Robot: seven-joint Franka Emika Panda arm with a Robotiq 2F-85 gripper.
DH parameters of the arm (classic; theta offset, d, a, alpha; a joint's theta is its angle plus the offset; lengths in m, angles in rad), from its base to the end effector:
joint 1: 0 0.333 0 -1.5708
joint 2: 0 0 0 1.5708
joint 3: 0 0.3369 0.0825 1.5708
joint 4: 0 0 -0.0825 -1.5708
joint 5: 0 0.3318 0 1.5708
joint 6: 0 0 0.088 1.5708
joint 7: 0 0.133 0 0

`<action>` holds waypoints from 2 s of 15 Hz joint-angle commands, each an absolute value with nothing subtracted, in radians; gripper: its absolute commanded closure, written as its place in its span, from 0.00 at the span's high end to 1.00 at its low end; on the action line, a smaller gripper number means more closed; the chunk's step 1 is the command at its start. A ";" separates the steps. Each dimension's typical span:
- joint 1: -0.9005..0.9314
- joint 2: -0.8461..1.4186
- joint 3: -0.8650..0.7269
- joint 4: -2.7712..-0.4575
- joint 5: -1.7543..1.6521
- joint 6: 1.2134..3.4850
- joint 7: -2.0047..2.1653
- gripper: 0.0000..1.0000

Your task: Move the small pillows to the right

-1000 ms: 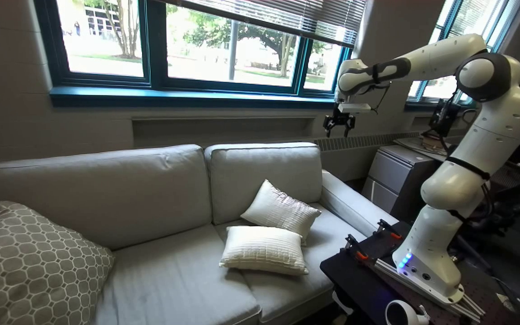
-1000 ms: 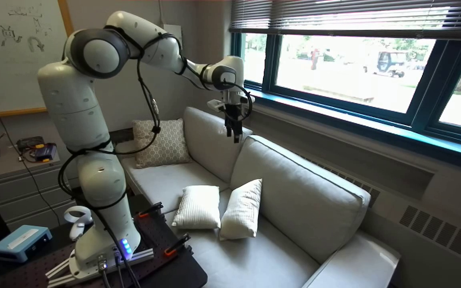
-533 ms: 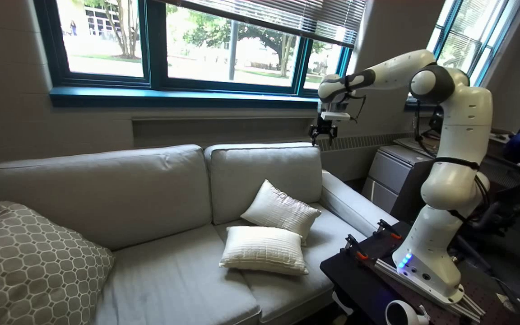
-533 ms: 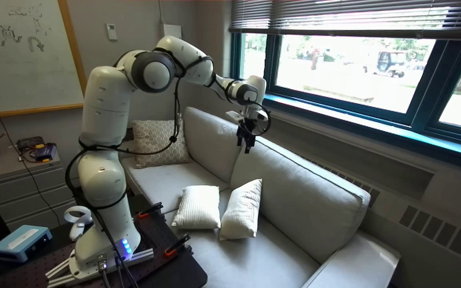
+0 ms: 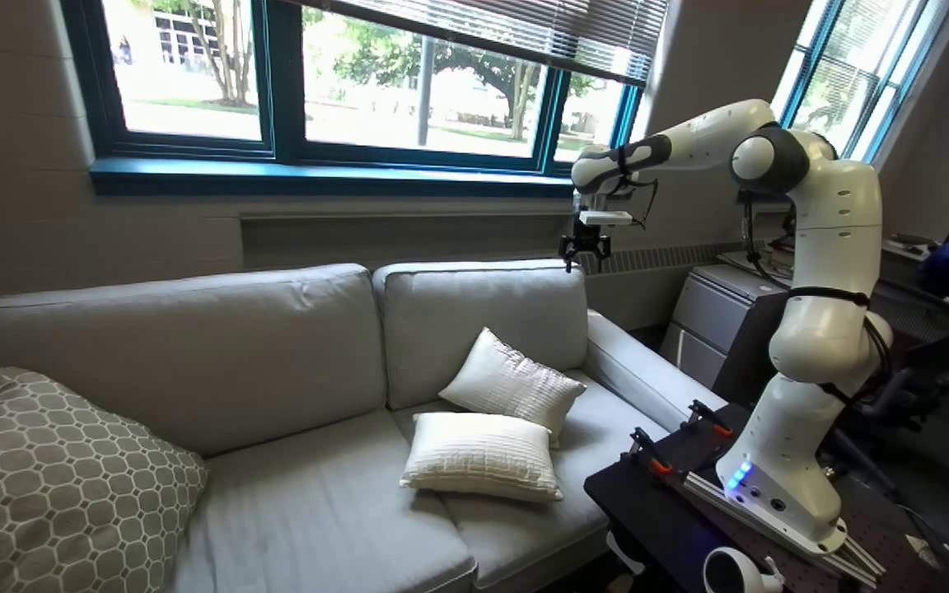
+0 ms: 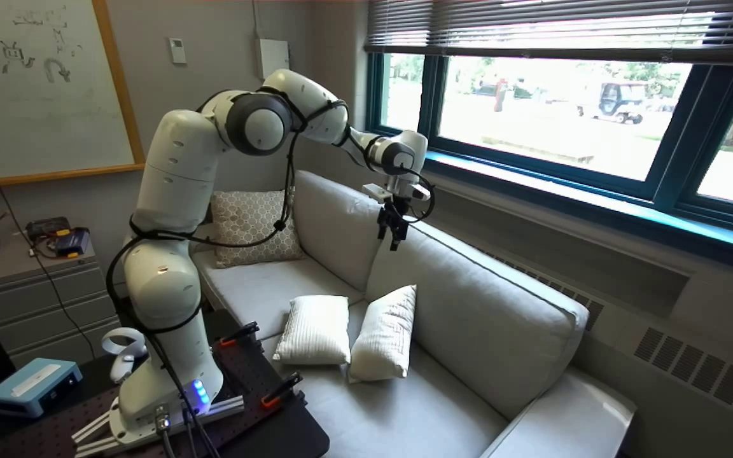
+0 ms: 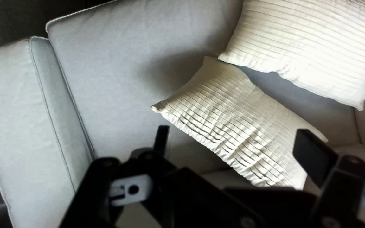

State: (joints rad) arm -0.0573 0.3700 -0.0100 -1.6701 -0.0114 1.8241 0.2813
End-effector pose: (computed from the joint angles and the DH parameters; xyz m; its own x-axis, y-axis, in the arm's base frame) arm 0.5881 -0.0402 0.3920 0.9194 -0.3375 -0.2021 -0.3296 -0.9413 0.0727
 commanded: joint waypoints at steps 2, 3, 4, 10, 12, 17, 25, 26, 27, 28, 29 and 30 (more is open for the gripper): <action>0.009 0.387 -0.073 -1.675 -0.128 1.825 0.441 1.00; 0.022 0.422 -0.084 -1.655 -0.164 1.843 0.476 1.00; 0.033 0.467 -0.095 -1.631 -0.199 1.871 0.505 1.00; -0.011 0.765 -0.071 -1.443 -0.119 2.017 0.352 1.00; -0.046 0.857 -0.044 -1.374 -0.058 2.059 0.234 1.00; -0.108 1.043 0.005 -1.199 0.010 2.052 -0.031 1.00; -0.098 1.064 -0.012 -1.178 -0.003 2.002 -0.074 1.00; -0.098 1.064 -0.012 -1.177 -0.003 2.000 -0.074 1.00; -0.103 1.082 -0.008 -1.151 -0.003 1.985 -0.091 1.00; -0.111 1.115 0.001 -1.109 -0.003 1.971 -0.124 1.00; -0.114 1.138 0.006 -1.084 -0.005 1.965 -0.150 1.00; -0.125 1.173 0.021 -1.046 -0.002 1.960 -0.205 1.00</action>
